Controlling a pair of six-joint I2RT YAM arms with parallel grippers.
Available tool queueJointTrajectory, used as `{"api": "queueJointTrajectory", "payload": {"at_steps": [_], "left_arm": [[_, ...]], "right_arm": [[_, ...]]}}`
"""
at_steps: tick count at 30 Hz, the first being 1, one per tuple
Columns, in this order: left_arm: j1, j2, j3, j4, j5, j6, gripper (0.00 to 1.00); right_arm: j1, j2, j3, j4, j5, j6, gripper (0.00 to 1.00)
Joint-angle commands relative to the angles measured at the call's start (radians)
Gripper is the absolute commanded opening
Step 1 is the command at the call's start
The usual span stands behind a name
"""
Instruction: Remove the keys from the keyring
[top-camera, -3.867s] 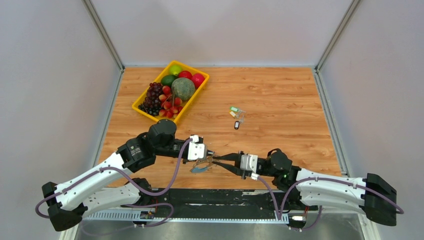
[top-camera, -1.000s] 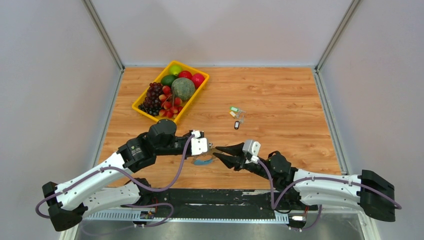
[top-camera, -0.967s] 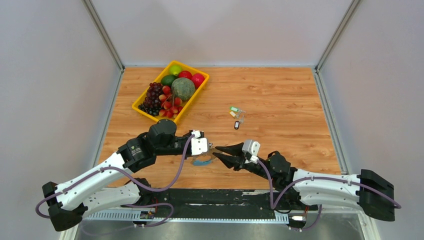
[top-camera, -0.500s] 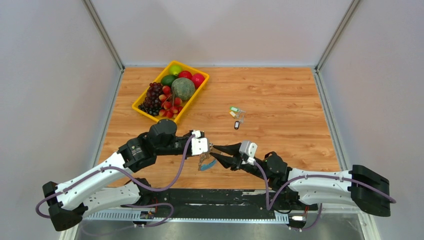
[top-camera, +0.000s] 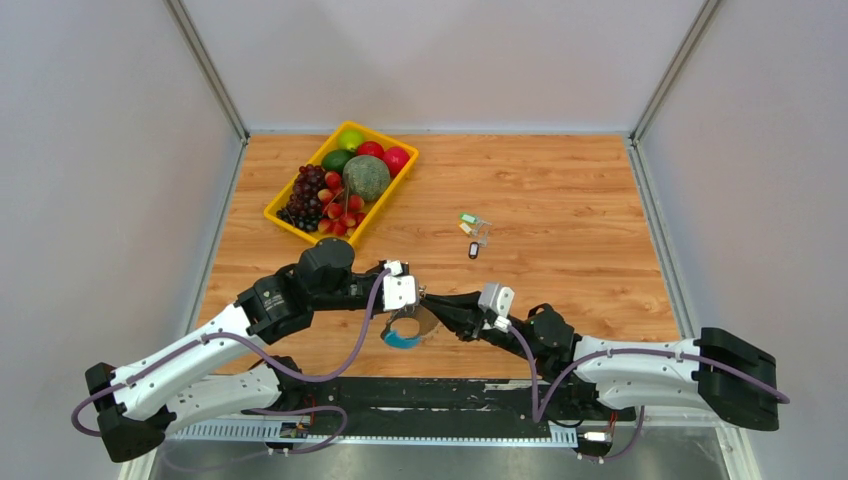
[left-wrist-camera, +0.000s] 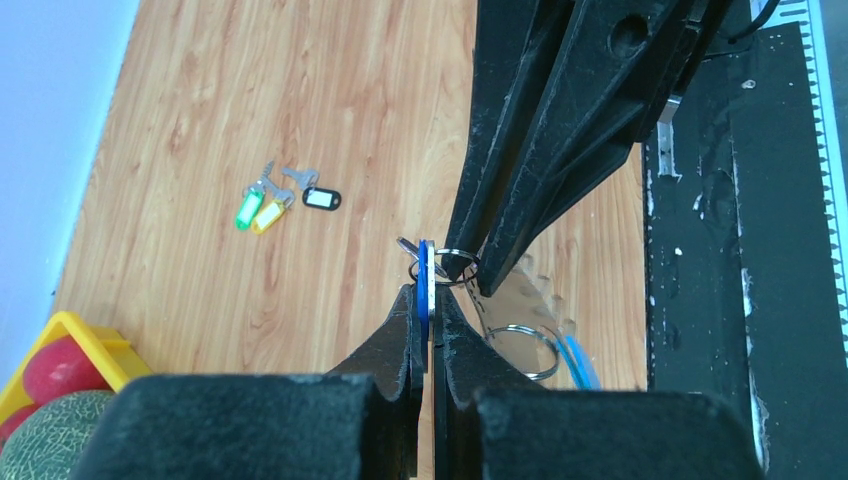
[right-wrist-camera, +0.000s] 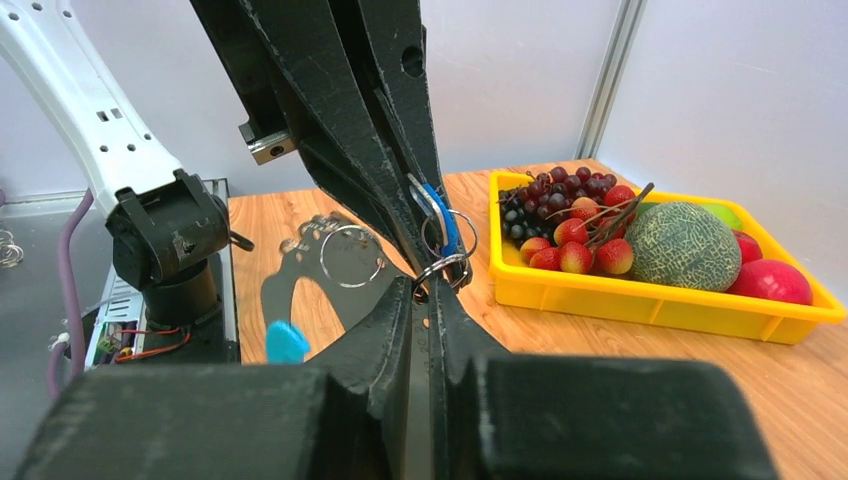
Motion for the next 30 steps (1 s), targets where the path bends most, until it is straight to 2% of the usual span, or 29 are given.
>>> {"api": "queueJointTrajectory", "payload": {"at_steps": [1, 4, 15, 30], "left_arm": [[-0.003, -0.006, 0.013, 0.056, 0.033, -0.018, 0.0], [-0.004, -0.006, 0.013, 0.057, 0.034, -0.016, 0.0], [-0.003, -0.009, 0.013, 0.054, 0.045, -0.008, 0.0], [-0.003, -0.011, 0.011, 0.05, 0.084, 0.006, 0.0]], "right_arm": [[0.008, -0.022, 0.033, 0.036, 0.003, 0.007, 0.06], [0.007, -0.037, 0.034, 0.016, 0.01, 0.014, 0.0], [0.007, -0.133, 0.01, -0.054, 0.066, 0.068, 0.0], [0.003, -0.185, 0.1, -0.262, 0.157, 0.246, 0.0]]}}
